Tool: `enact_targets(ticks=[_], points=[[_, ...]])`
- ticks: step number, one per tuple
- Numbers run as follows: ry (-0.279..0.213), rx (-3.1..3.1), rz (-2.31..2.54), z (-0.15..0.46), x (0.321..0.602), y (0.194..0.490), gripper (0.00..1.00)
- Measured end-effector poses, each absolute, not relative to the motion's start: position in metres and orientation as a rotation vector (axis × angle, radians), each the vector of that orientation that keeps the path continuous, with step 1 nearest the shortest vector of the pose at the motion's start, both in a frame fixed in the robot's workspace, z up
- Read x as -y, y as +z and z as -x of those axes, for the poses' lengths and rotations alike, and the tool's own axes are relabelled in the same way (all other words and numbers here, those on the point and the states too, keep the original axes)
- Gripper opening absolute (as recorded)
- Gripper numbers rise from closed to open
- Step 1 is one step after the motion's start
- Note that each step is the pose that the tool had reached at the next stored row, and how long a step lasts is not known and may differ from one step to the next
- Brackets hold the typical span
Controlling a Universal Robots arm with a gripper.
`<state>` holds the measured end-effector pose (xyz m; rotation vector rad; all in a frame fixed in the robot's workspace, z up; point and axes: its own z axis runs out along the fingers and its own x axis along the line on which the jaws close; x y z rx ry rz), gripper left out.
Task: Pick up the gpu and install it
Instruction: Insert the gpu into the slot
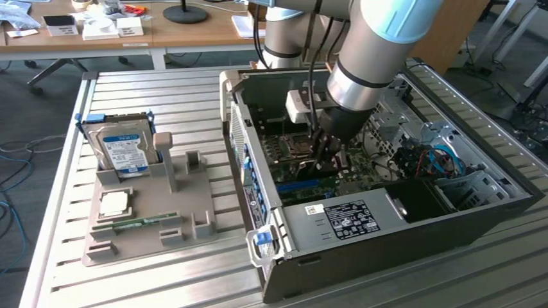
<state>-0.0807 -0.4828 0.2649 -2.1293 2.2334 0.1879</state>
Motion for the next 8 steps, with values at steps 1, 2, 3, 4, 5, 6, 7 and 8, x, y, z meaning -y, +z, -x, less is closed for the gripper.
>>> enact_targets(ticks=[1, 2, 3, 4, 5, 6, 7, 8], points=[[0.187, -2.235, 2.130, 0.0807, 0.4829, 0.2649, 0.27], [0.186, -2.235, 2.131, 0.0806, 0.4829, 0.2650, 0.27], [0.186, -2.235, 2.131, 0.0806, 0.4829, 0.2650, 0.27], [0.186, -2.235, 2.131, 0.0806, 0.4829, 0.2650, 0.27], [0.186, -2.235, 2.131, 0.0806, 0.4829, 0.2650, 0.27], [0.188, -2.236, 2.132, 0.0799, 0.4828, 0.2648, 0.27], [0.194, -2.239, 2.134, 0.0788, 0.4828, 0.2648, 0.27], [0.203, -2.244, 2.137, 0.0774, 0.4828, 0.2649, 0.27]])
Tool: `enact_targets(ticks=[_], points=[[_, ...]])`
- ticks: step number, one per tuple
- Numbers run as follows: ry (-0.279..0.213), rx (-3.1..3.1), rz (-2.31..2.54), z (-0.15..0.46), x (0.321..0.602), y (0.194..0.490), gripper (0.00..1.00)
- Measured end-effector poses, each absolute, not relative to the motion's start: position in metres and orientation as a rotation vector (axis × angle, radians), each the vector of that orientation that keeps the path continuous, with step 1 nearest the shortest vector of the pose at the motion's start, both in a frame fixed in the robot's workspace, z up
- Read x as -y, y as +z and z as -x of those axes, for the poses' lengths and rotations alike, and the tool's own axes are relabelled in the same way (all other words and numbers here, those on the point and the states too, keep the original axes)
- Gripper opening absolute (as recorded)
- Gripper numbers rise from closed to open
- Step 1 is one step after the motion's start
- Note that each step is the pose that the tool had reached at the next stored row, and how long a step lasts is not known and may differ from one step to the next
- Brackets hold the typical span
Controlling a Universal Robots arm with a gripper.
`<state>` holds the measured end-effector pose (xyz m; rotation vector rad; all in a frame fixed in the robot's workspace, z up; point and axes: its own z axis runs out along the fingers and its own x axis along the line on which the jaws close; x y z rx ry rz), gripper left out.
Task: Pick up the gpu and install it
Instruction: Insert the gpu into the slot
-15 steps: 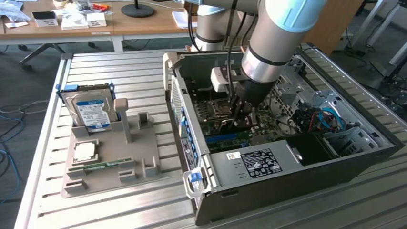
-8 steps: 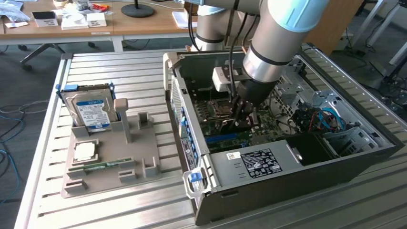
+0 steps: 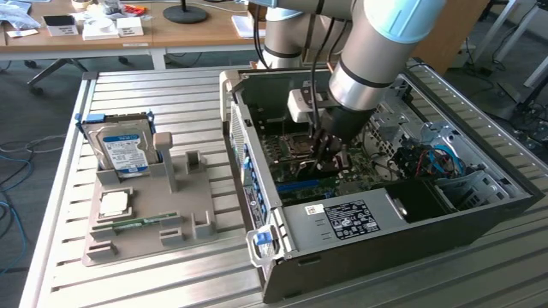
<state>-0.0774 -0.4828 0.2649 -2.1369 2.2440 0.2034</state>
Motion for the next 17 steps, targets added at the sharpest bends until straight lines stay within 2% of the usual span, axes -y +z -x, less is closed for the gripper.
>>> enact_targets(ticks=[4, 17], points=[[0.233, -2.265, 2.153, 0.0736, 0.4828, 0.2637, 0.27], [0.213, -2.227, 2.186, 0.0734, 0.4825, 0.2582, 0.27]])
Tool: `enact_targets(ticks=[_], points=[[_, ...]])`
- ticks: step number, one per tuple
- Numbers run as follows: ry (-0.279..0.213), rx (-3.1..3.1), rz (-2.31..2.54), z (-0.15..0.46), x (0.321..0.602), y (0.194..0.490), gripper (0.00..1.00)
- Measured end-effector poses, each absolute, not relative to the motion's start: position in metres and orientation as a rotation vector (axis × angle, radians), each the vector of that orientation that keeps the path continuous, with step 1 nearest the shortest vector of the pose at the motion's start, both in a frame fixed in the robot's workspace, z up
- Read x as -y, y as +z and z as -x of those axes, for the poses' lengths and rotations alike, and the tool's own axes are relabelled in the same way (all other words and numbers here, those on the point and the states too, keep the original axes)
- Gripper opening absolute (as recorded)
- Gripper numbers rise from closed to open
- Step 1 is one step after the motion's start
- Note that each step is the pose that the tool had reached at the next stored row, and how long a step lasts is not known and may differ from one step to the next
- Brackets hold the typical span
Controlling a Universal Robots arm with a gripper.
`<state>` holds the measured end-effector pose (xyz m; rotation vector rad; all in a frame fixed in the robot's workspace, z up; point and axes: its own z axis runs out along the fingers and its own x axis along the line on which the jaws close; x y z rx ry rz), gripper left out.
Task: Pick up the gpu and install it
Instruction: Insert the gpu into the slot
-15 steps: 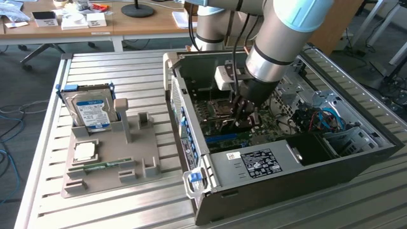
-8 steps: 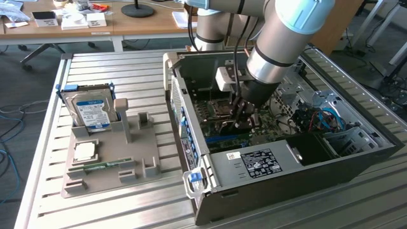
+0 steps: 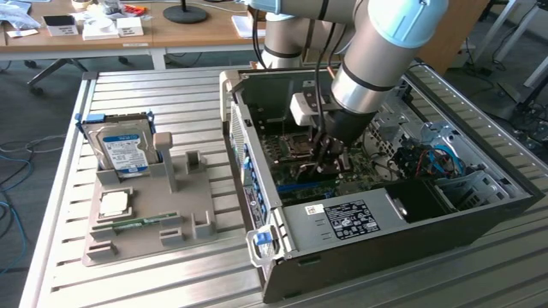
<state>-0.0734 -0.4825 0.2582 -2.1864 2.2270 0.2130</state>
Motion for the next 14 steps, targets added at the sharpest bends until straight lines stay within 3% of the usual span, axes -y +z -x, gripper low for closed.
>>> enact_targets(ticks=[14], points=[[0.187, -2.194, 2.197, 0.0747, 0.4782, 0.2567, 0.27]])
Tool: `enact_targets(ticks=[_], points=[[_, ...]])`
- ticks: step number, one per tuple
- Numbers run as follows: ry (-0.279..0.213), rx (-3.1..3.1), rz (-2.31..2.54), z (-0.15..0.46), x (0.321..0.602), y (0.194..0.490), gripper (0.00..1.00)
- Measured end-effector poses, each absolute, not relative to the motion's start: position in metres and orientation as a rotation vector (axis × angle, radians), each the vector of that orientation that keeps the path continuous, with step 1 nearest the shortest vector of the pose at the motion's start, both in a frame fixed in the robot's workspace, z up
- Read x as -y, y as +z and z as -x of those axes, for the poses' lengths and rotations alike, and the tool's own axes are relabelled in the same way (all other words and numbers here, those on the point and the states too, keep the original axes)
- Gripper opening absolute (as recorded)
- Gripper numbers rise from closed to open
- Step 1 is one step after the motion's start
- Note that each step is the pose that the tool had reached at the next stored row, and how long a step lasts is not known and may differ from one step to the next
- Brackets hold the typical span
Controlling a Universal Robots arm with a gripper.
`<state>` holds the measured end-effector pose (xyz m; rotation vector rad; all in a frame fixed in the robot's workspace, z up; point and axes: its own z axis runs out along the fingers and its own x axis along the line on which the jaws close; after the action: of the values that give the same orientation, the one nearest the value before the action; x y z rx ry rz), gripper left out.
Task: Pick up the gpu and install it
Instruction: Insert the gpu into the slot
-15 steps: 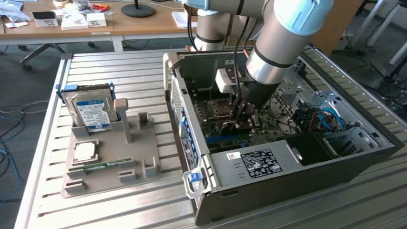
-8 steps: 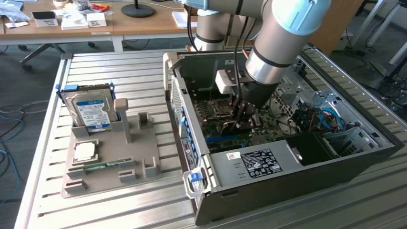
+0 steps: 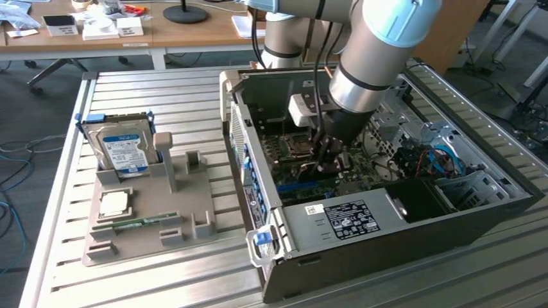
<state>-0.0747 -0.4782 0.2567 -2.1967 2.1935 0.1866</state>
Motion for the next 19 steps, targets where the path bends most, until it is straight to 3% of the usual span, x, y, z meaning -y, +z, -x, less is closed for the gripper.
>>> enact_targets(ticks=[19], points=[[0.184, -2.195, 2.197, 0.0770, 0.4773, 0.2564, 0.27]])
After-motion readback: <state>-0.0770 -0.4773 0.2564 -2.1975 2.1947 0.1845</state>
